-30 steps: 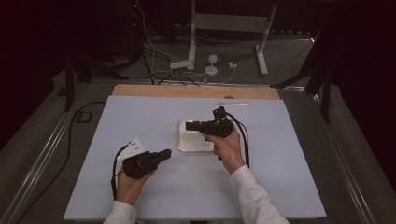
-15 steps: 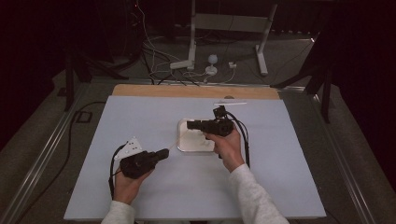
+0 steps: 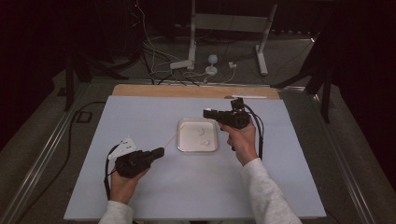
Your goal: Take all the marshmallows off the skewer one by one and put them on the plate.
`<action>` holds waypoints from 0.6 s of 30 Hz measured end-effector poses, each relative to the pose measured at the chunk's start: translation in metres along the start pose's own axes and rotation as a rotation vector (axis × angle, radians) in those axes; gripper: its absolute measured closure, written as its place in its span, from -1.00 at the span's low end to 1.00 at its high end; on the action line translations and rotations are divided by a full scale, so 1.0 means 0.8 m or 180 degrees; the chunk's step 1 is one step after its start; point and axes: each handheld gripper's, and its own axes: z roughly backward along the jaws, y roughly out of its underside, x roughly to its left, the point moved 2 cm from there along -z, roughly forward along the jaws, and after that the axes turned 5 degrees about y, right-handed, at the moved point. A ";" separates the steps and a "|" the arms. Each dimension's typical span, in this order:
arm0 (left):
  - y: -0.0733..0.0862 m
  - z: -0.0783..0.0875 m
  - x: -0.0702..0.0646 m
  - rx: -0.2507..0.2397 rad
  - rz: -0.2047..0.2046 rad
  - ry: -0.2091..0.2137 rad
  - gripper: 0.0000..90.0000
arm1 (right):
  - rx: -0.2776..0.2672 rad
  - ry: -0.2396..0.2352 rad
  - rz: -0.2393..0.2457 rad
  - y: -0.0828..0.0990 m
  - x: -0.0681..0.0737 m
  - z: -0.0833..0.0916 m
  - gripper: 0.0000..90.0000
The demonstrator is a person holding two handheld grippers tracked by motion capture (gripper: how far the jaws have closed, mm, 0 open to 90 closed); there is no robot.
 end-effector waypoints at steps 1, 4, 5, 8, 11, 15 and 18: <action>0.000 -0.001 -0.001 0.0016 -0.0011 -0.0020 1.00 | 0.0014 0.0014 0.0032 0.001 0.000 -0.001 0.79; 0.000 0.000 -0.001 -0.0004 0.0004 -0.0033 1.00 | 0.0078 0.0083 0.0118 0.006 0.000 -0.006 0.78; -0.001 0.001 0.000 -0.0011 0.0014 -0.0048 1.00 | 0.0099 0.0113 0.0160 0.008 0.000 -0.007 0.77; 0.000 0.001 0.001 -0.0025 0.0039 -0.0067 1.00 | 0.0142 0.0214 0.0316 0.011 -0.001 -0.011 0.76; 0.000 0.000 0.000 -0.0031 0.0056 -0.0088 1.00 | 0.0193 0.0330 0.0403 0.014 -0.005 -0.014 0.75; -0.002 -0.004 -0.002 -0.0041 0.0076 -0.0101 1.00 | 0.0261 0.0422 0.0422 0.020 -0.012 -0.018 0.73; -0.003 -0.008 -0.006 -0.0029 0.0071 -0.0105 1.00 | 0.0282 0.0445 0.0372 0.025 -0.019 -0.022 0.73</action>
